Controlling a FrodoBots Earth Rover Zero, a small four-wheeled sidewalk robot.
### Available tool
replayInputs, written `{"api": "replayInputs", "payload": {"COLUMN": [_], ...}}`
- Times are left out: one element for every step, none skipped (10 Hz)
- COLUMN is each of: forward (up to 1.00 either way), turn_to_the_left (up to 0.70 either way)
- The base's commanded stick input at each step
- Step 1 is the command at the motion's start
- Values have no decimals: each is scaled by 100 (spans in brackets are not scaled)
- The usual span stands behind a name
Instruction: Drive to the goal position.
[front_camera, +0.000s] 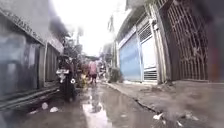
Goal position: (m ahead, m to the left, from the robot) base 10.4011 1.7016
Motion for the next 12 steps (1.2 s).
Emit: {"api": "replayInputs", "payload": {"forward": [99, 99, 99, 99, 99, 99, 99, 99, 99, 99, 99, 99], "turn_to_the_left": [0, 0, 0, 11, 30, 0, 0, 0, 0, 0, 0, -4]}}
